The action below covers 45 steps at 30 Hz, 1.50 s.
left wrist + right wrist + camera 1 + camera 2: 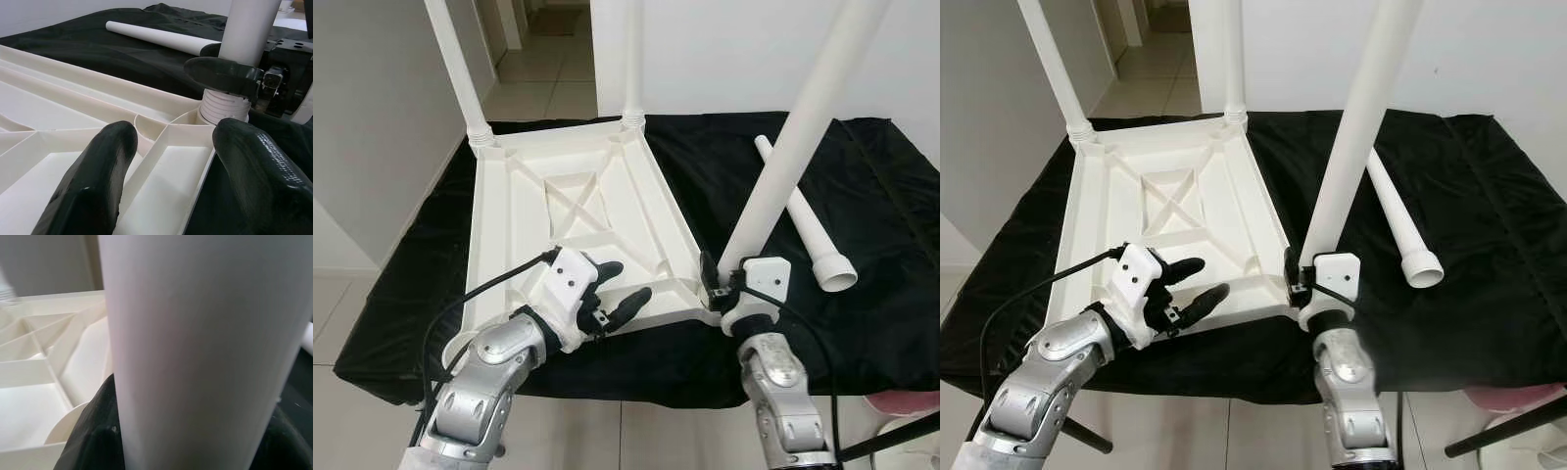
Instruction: Building children table
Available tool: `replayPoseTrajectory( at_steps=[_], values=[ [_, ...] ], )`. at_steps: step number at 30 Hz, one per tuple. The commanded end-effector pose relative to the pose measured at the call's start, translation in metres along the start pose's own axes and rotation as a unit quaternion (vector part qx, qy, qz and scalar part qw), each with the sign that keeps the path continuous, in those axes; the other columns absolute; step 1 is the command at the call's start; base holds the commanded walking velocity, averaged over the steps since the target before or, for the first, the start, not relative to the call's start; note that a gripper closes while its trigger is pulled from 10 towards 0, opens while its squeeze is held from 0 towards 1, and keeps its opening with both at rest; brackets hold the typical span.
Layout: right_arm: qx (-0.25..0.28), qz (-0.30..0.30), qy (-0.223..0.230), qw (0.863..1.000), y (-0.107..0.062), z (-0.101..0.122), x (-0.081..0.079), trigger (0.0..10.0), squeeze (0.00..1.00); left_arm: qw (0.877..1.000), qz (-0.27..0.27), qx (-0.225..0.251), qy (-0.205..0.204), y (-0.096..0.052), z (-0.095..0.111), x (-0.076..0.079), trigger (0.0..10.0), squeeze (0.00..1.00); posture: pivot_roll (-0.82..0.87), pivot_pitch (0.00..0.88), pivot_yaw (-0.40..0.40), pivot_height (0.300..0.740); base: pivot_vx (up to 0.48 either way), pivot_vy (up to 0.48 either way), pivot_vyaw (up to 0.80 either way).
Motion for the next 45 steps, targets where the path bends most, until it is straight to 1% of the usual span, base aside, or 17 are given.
replayPoseTrajectory(
  at_steps=[1,2,4,7,10,12,14,16,19,21,22,27,28,32,39,42,45],
  values=[
    [-0.102,-0.022,-0.003,0.995,-0.009,-0.044,-0.002,10.0,0.0,1.0,0.03,-0.008,0.001,-0.003,-0.003,-0.006,10.0,0.0,-0.03,0.075,0.069,0.74,0.0,0.0,0.0],
    [-0.107,-0.053,0.006,0.993,-0.009,-0.045,0.001,10.0,0.0,0.999,0.031,-0.008,0.001,-0.004,-0.003,-0.006,10.0,0.0,-0.02,0.074,0.065,0.74,0.0,0.0,0.0],
    [-0.107,-0.053,0.006,0.993,-0.009,-0.045,0.001,10.0,0.0,0.999,0.031,-0.008,0.001,-0.004,-0.003,-0.006,10.0,0.0,-0.02,0.074,0.065,0.74,0.0,0.0,0.0],
    [-0.114,-0.108,0.013,0.988,-0.006,-0.045,0.006,10.0,0.0,0.999,0.031,-0.008,0.0,-0.003,-0.003,-0.005,10.0,0.0,-0.03,0.07,0.066,0.74,0.0,0.0,0.0],
    [-0.114,-0.108,0.013,0.988,-0.006,-0.045,0.006,10.0,0.0,0.999,0.031,-0.008,0.0,-0.003,-0.003,-0.005,10.0,0.0,-0.03,0.07,0.066,0.74,0.0,0.0,0.0],
    [-0.106,-0.113,0.002,0.988,-0.002,-0.041,0.005,10.0,0.0,1.0,0.029,-0.007,-0.001,-0.002,-0.003,-0.004,10.0,0.0,-0.03,0.069,0.062,0.74,0.0,0.0,0.0],
    [-0.106,-0.113,0.002,0.988,-0.002,-0.041,0.005,10.0,0.0,1.0,0.029,-0.007,-0.001,-0.002,-0.003,-0.004,10.0,0.0,-0.03,0.069,0.062,0.74,0.0,0.0,0.0],
    [-0.092,-0.097,-0.009,0.991,-0.001,-0.035,0.0,10.0,0.0,1.0,0.03,-0.006,-0.001,-0.002,-0.003,-0.006,10.0,0.0,-0.03,0.067,0.061,0.74,0.0,0.0,0.0],
    [-0.081,-0.081,-0.01,0.993,0.0,-0.031,-0.004,10.0,0.0,1.0,0.031,-0.006,-0.001,-0.002,-0.003,-0.006,10.0,0.0,-0.02,0.068,0.058,0.74,0.0,0.0,0.0],
    [-0.053,-0.041,-0.032,0.997,-0.002,-0.023,-0.009,10.0,0.0,1.0,0.031,-0.006,0.0,-0.002,-0.003,-0.004,10.0,0.0,-0.02,0.067,0.056,0.74,0.0,0.0,0.0],
    [-0.053,-0.041,-0.032,0.997,-0.002,-0.023,-0.009,10.0,0.0,1.0,0.031,-0.006,0.0,-0.002,-0.003,-0.004,10.0,0.0,-0.02,0.067,0.056,0.74,0.0,0.0,0.0],
    [-0.037,-0.002,-0.047,0.998,-0.009,-0.024,-0.009,10.0,0.0,0.999,0.032,-0.005,-0.001,-0.002,-0.003,-0.004,10.0,0.0,-0.03,0.07,0.056,0.74,0.0,0.0,0.0],
    [-0.025,0.018,-0.064,0.997,-0.013,-0.025,-0.009,10.0,0.0,0.999,0.034,-0.004,-0.001,-0.002,-0.003,-0.005,10.0,0.0,-0.03,0.07,0.059,0.74,0.0,0.0,0.0],
    [-0.03,0.025,-0.061,0.997,-0.017,-0.03,-0.006,10.0,0.0,0.999,0.034,-0.003,-0.004,-0.002,-0.003,-0.005,10.0,0.0,-0.03,0.073,0.059,0.74,0.0,0.0,0.0],
    [-0.028,0.043,-0.034,0.998,-0.023,-0.035,-0.005,10.0,0.0,1.0,0.029,-0.004,-0.003,-0.001,-0.004,-0.003,10.0,0.0,-0.04,0.077,0.068,0.74,0.0,0.0,0.0],
    [-0.029,0.048,-0.033,0.998,-0.024,-0.036,-0.006,10.0,0.0,1.0,0.028,-0.005,-0.002,-0.001,-0.004,-0.003,10.0,0.0,-0.04,0.073,0.074,0.74,0.0,0.0,0.0],
    [-0.042,0.055,-0.018,0.997,-0.022,-0.04,-0.007,10.0,0.0,1.0,0.028,-0.004,0.0,0.0,-0.002,-0.006,10.0,0.0,-0.04,0.072,0.079,0.74,0.0,0.0,0.0]
  ],
)
Point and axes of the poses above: a point about 5 cm out from each wrist's last joint towards the gripper, its own y axis pointing out of the wrist towards the gripper, its own z axis along the axis of the wrist's last joint, x = y × z, the point moved 5 cm from there along y, pointing out of the wrist towards the gripper, and after that the axes turned 1 degree about -y, right-handed, at the moved point
